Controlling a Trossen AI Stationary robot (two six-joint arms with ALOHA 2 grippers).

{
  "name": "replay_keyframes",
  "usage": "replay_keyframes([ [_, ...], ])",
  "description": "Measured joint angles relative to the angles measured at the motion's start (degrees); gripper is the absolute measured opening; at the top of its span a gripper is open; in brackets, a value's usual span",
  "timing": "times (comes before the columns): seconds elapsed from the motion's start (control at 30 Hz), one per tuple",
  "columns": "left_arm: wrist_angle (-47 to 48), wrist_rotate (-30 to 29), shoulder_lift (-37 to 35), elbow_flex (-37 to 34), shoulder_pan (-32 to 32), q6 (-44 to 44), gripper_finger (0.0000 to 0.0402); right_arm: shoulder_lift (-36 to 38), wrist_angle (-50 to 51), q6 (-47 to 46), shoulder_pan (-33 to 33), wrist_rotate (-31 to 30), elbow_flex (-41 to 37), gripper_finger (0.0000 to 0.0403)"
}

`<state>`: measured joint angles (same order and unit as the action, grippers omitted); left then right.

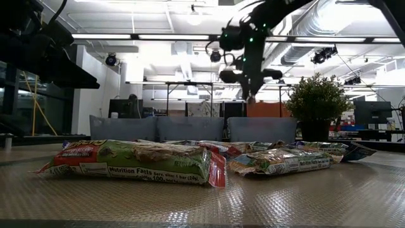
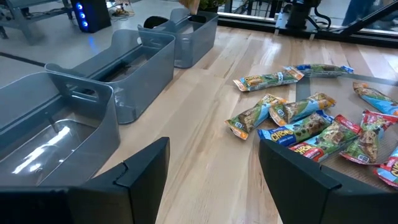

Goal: Pick and place Granola Bars by type
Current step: Put the yellow granola bar into the right black bin

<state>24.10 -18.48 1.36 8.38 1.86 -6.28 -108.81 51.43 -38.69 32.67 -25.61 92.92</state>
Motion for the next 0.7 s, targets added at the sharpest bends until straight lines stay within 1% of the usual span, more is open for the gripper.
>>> replay_keyframes([
  [0.13,0.0,0.0,0.0,0.0,0.0,0.0,0.0243,-2.5,-1.5,1.5,0.0,2.5,0.0,0.0044],
  [0.47,0.0,0.0,0.0,0.0,0.0,0.0,0.0243,-5.8,-6.6,4.2,1.0,5.1,0.0,0.0044],
  [0.57,0.0,0.0,0.0,0.0,0.0,0.0,0.0243,-6.8,-6.9,4.2,1.1,6.7,0.0,0.0044],
  [0.7,0.0,0.0,0.0,0.0,0.0,0.0,0.0243,-8.0,-7.5,4.3,1.1,7.3,0.0,0.0044],
])
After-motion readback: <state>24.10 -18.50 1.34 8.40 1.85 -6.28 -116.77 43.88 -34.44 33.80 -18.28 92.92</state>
